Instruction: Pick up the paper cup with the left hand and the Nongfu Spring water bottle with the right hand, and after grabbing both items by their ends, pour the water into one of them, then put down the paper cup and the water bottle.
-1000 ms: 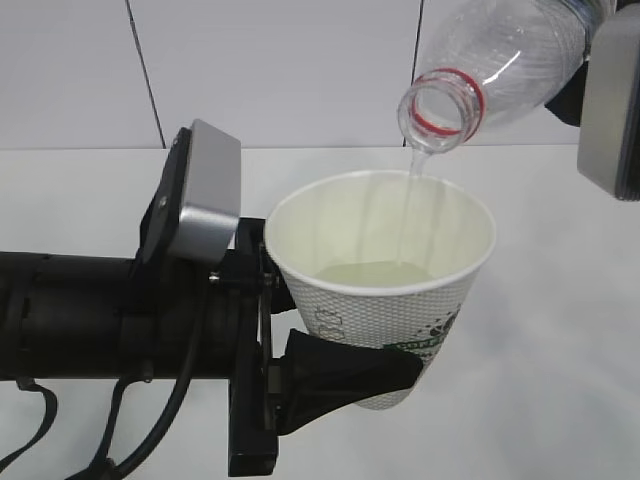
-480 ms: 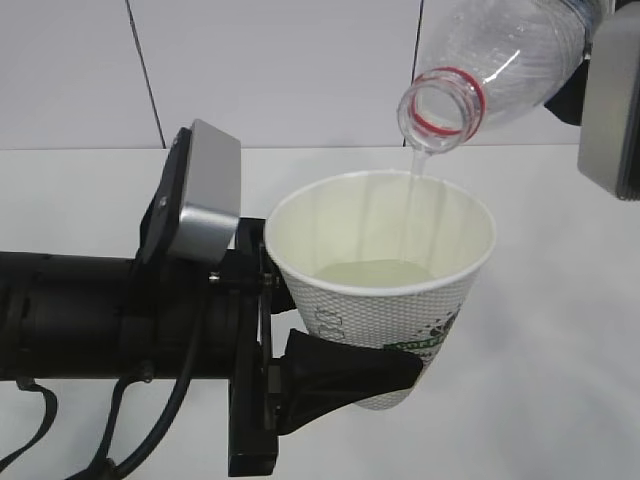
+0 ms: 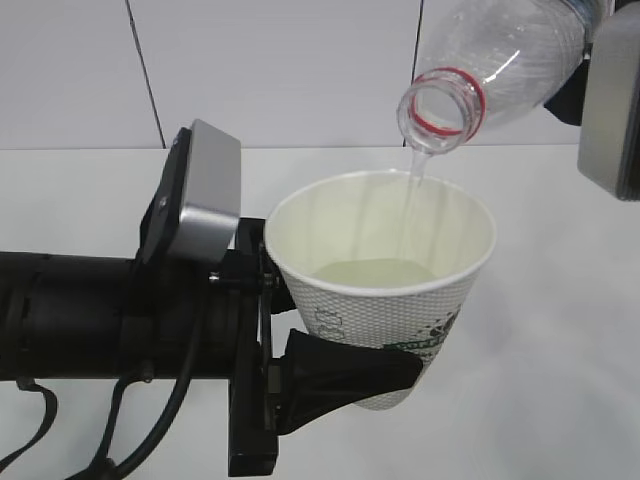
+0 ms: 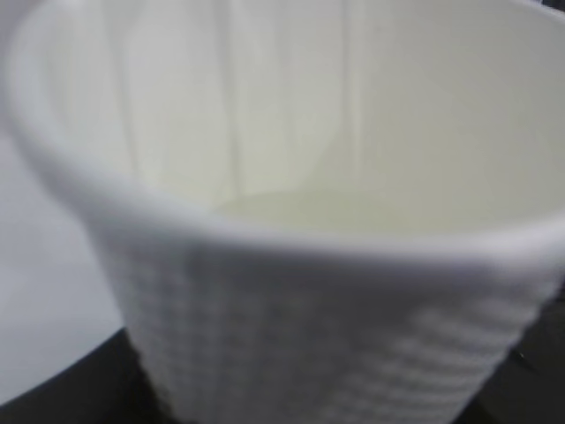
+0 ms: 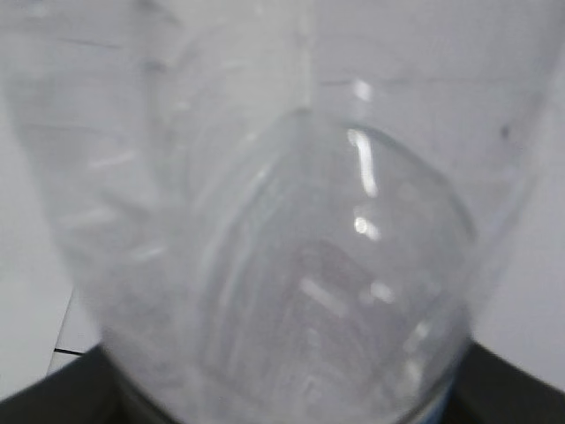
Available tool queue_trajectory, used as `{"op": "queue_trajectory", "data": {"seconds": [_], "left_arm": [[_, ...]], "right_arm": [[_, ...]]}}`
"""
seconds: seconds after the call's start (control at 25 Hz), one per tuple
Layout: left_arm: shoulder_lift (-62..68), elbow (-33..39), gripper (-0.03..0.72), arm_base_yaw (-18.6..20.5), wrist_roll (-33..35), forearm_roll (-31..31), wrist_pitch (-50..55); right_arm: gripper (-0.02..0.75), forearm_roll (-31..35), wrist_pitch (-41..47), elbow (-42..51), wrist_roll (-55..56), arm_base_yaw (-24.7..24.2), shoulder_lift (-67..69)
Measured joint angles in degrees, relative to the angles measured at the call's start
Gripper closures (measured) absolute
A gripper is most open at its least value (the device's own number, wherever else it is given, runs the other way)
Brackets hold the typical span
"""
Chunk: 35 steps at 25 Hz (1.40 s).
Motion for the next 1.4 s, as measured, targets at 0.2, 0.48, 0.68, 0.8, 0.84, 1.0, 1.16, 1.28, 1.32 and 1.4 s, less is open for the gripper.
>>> {"op": "queue_trajectory", "data": {"seconds": [0.2, 0.48, 0.68, 0.8, 0.84, 1.0, 1.16, 1.28, 1.32, 1.4], "left_arm": [[0.0, 0.0, 0.217, 0.0, 0.0, 0.0, 0.0], [0.0, 0.0, 0.217, 0.0, 0.0, 0.0, 0.0], [0.0, 0.0, 0.217, 0.0, 0.0, 0.0, 0.0], [0.0, 0.0, 0.217, 0.0, 0.0, 0.0, 0.0], [0.0, 0.0, 0.217, 0.0, 0.0, 0.0, 0.0], [0.0, 0.0, 0.217, 0.0, 0.0, 0.0, 0.0], [0.0, 0.0, 0.217, 0.0, 0.0, 0.0, 0.0], [0.0, 0.0, 0.217, 0.0, 0.0, 0.0, 0.0], [0.0, 0.0, 0.217, 0.0, 0.0, 0.0, 0.0], [0.0, 0.0, 0.217, 0.0, 0.0, 0.0, 0.0]], "right_arm": [[0.300, 0.0, 0.0, 0.0, 0.0, 0.0, 0.0], [0.300, 0.0, -0.1, 0.0, 0.0, 0.0, 0.0], [0.300, 0.0, -0.1, 0.0, 0.0, 0.0, 0.0], [0.300, 0.0, -0.1, 0.0, 0.0, 0.0, 0.0], [0.300, 0.0, -0.1, 0.0, 0.0, 0.0, 0.0], [0.300, 0.0, -0.1, 0.0, 0.0, 0.0, 0.0], [0.300, 0.1, -0.1, 0.0, 0.0, 0.0, 0.0], [0.300, 0.3, -0.1, 0.0, 0.0, 0.0, 0.0], [0.300, 0.4, -0.1, 0.0, 0.0, 0.0, 0.0], [0.300, 0.4, -0.1, 0.0, 0.0, 0.0, 0.0]]}}
